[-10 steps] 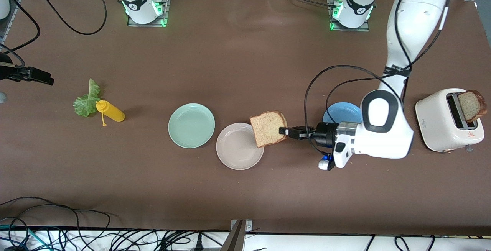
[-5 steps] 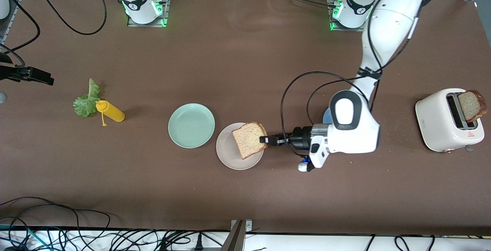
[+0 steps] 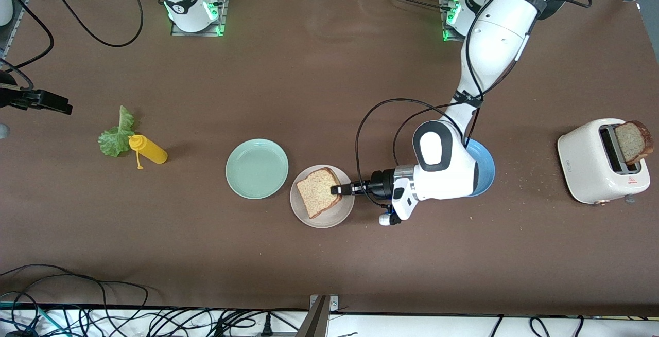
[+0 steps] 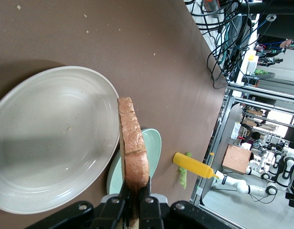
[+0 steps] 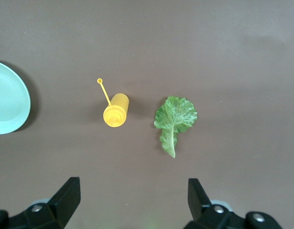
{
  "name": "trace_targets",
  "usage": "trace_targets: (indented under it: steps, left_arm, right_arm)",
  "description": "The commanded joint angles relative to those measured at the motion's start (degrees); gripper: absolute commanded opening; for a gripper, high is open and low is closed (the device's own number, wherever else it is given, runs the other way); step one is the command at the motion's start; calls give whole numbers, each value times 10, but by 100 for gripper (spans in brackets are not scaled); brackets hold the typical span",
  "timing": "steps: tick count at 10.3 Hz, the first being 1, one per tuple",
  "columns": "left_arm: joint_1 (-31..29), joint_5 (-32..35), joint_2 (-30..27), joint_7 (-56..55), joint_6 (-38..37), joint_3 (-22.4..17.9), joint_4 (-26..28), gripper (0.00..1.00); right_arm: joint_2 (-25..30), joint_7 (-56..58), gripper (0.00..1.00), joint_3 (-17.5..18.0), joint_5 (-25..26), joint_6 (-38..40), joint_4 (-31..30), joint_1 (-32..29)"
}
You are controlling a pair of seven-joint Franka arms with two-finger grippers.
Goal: Make sandwich on beige plate with both arms
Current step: 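Carry the bread slice onto the beige plate with the left gripper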
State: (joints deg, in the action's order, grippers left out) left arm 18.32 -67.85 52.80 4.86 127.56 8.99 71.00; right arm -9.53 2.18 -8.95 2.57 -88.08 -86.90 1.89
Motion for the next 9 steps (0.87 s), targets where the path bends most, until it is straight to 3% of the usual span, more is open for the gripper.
trace_targets:
  steps: [1,6,7,9]
  left_arm:
    - [14,-24,9,30,27,-6,4,0]
    - [34,-37,24,53,67,-6,5,0]
    - [35,-29,25,53,67,-12,4,13]
    - [39,29,24,53,68,-13,4,71]
  right_arm:
    - [0,-2,100,1,-7,7,7,-1]
    - [0,-2,100,1,-7,8,5,-1]
    - [0,-1,100,1,-7,8,5,-1]
    - [0,-1,100,1,-7,7,5,-1]
